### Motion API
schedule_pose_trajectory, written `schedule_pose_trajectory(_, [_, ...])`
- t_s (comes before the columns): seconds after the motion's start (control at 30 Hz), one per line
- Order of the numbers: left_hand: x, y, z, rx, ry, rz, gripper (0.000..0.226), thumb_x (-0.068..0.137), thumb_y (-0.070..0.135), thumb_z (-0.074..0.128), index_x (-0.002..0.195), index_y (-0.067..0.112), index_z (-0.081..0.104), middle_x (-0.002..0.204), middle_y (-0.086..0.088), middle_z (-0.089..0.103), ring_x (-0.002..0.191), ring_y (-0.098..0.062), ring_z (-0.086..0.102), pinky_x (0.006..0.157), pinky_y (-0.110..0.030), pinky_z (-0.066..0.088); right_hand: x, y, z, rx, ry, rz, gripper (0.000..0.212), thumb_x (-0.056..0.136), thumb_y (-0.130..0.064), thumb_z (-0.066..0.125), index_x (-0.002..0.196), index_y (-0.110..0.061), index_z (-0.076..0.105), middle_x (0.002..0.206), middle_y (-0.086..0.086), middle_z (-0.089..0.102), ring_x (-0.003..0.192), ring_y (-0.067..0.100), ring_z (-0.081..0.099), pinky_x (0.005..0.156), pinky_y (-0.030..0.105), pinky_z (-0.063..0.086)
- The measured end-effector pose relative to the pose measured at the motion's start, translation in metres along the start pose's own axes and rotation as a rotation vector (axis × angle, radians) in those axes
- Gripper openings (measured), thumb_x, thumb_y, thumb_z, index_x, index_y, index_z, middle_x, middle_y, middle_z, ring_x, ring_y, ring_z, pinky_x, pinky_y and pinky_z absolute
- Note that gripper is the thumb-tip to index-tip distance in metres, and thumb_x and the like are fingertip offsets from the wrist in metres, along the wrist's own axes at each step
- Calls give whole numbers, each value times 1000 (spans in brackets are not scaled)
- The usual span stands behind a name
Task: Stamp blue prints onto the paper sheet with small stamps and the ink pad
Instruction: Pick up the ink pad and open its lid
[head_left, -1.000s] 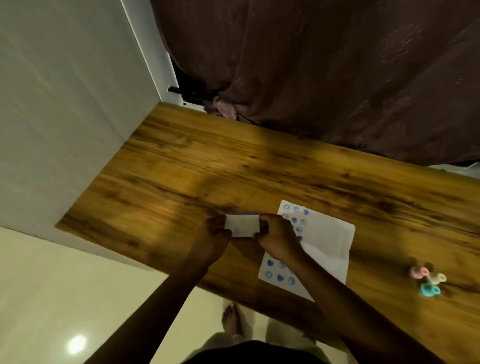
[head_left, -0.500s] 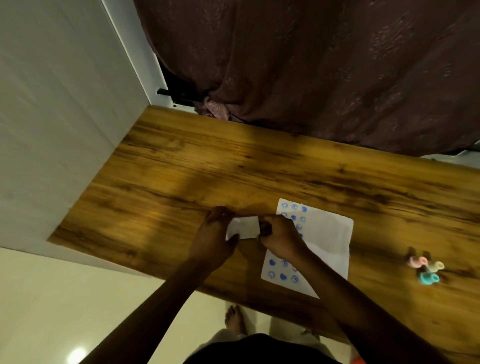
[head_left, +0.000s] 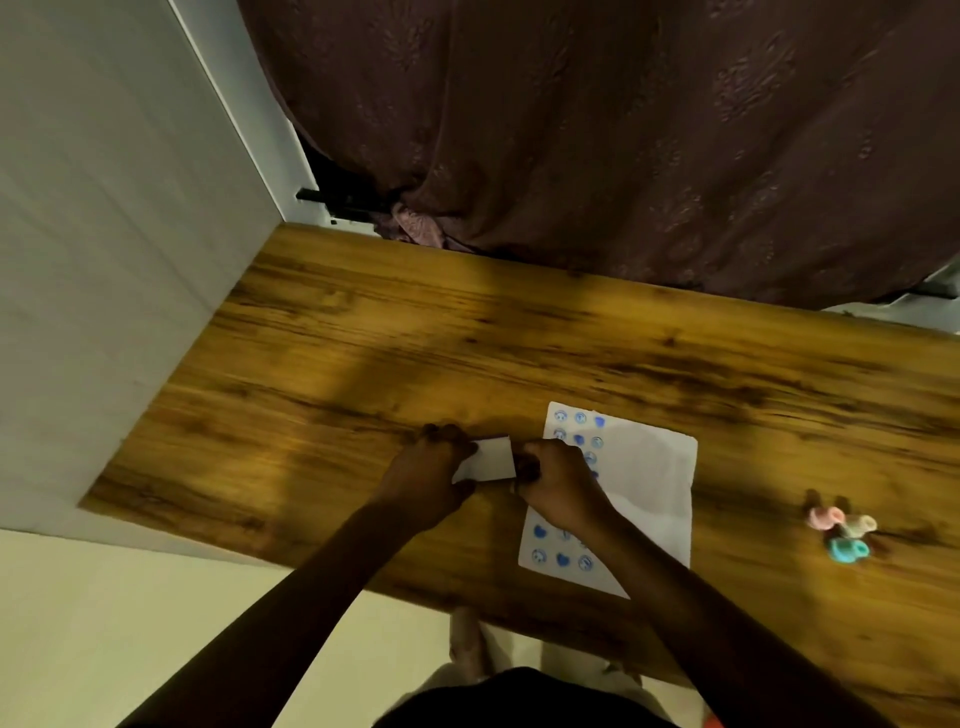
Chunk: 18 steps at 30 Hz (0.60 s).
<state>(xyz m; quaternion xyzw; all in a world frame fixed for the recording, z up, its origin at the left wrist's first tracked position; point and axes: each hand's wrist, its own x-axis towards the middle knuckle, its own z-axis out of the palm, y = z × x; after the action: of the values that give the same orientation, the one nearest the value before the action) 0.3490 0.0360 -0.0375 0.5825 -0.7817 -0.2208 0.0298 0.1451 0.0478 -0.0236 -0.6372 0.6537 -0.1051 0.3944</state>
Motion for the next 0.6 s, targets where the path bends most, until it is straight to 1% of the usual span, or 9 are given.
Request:
schedule_pose_trajectory(0.13, [8, -4, -10, -9, -51, 27, 58, 88, 41, 74, 141, 22, 60, 146, -4, 60, 134, -27, 54, 108, -40, 47, -1, -2, -1, -9, 13, 19, 30, 94, -26, 71, 123, -18, 67, 124, 5, 72, 116, 24, 67, 91, 21, 43])
schedule_pose_trajectory(0.37, [17, -10, -26, -42, -180, 26, 55, 95, 46, 68, 144, 23, 58, 149, -2, 58, 136, -25, 52, 106, -37, 45, 0, -3, 1, -32, 48, 64, 13, 96, -30, 67, 106, -22, 65, 108, 2, 73, 103, 22, 70, 76, 17, 40])
schedule_pose_trajectory(0.4, [19, -11, -29, -48, -196, 30, 54, 95, 46, 67, 143, 23, 59, 148, -2, 58, 136, -25, 52, 106, -37, 45, 0, -4, 1, -31, 55, 65, 12, 96, -30, 67, 105, -23, 64, 109, 2, 72, 104, 22, 70, 77, 19, 43])
schedule_pose_trajectory(0.43, [19, -11, -32, -55, -210, 35, 53, 96, 46, 66, 143, 22, 59, 148, -3, 59, 135, -25, 53, 105, -37, 46, 0, -5, 1, -29, 58, 63, 13, 97, -30, 66, 108, -23, 64, 111, 2, 72, 106, 23, 70, 81, 23, 47])
schedule_pose_trajectory(0.47, [20, -11, -34, -60, -224, 43, 52, 97, 45, 65, 143, 22, 60, 147, -3, 60, 133, -26, 55, 103, -37, 47, 0, -5, 1, -29, 58, 60, 18, 97, -30, 66, 113, -22, 65, 116, 3, 72, 109, 24, 69, 89, 28, 52])
schedule_pose_trajectory(0.5, [21, -11, -37, -62, -237, 51, 50, 99, 44, 63, 143, 21, 60, 145, -4, 62, 131, -26, 57, 100, -36, 47, -1, -6, 1, -33, 56, 58, 23, 98, -30, 65, 118, -21, 65, 120, 4, 71, 113, 24, 68, 97, 34, 53])
schedule_pose_trajectory(0.53, [22, -11, -39, -60, -248, 61, 48, 100, 42, 62, 143, 20, 61, 142, -6, 65, 126, -27, 60, 95, -34, 47, -1, -7, 1, -36, 53, 58, 27, 98, -29, 65, 123, -20, 64, 124, 4, 70, 117, 25, 66, 104, 38, 52])
schedule_pose_trajectory(0.6, [25, -9, -43, -47, -265, 92, 42, 103, 36, 59, 140, 17, 64, 131, -10, 71, 113, -29, 67, 81, -28, 45, -2, -8, 1, -37, 49, 61, 30, 99, -28, 64, 128, -19, 62, 130, 5, 67, 123, 25, 62, 109, 42, 49])
